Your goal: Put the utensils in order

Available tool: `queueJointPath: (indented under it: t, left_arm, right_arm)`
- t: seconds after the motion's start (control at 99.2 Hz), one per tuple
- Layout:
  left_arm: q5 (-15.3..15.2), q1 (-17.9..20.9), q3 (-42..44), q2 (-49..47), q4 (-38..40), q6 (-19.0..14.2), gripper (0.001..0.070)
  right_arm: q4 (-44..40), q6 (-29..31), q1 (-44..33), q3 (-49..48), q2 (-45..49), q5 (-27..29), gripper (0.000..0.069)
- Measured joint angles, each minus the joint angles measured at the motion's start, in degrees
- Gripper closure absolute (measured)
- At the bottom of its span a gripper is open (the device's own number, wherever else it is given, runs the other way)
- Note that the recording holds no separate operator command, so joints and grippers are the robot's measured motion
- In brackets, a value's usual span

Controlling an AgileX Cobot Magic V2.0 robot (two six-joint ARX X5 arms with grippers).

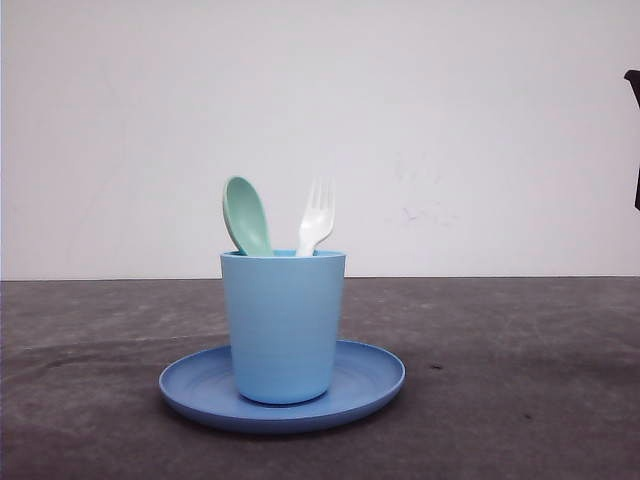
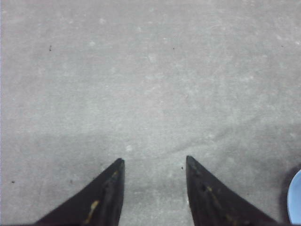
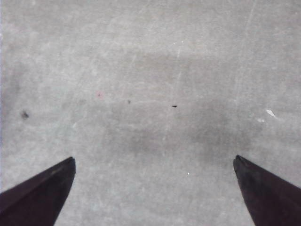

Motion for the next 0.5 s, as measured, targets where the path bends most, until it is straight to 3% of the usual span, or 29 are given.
queueJointPath:
  t: [0.091,0.131,0.242,0.292,0.333,0.393,0.504]
  left_arm:
    - [0.0,0.0,0.0,0.0,0.0,0.0,0.0472]
    - [0.0,0.0,0.0,0.0,0.0,0.0,0.0487]
    - [0.7,0.0,0.0,0.0,0.0,0.0,0.0638]
    - [1.3,0.0,0.0,0.0,0.0,0.0,0.0673]
    - [1.4,0.0,0.0,0.0,0.0,0.0,0.0685]
    - [1.4,0.0,0.0,0.0,0.0,0.0,0.0693]
    - [1.4,0.0,0.0,0.0,0.0,0.0,0.0695]
  right_arm:
    - [0.0,0.0,0.0,0.0,0.0,0.0,0.0016]
    - [0.0,0.0,0.0,0.0,0.0,0.0,0.006]
    - [0.0,0.0,0.0,0.0,0.0,0.0,0.0374]
    - [0.0,0.0,0.0,0.0,0.0,0.0,0.0519]
    - [0.0,-0.1,0.0,0.0,0.0,0.0,0.0594]
    - [0.3,-0.1,0.0,0.0,0.0,0.0,0.0651]
    - [0.2,-0.1,0.0,0.0,0.0,0.0,0.0678]
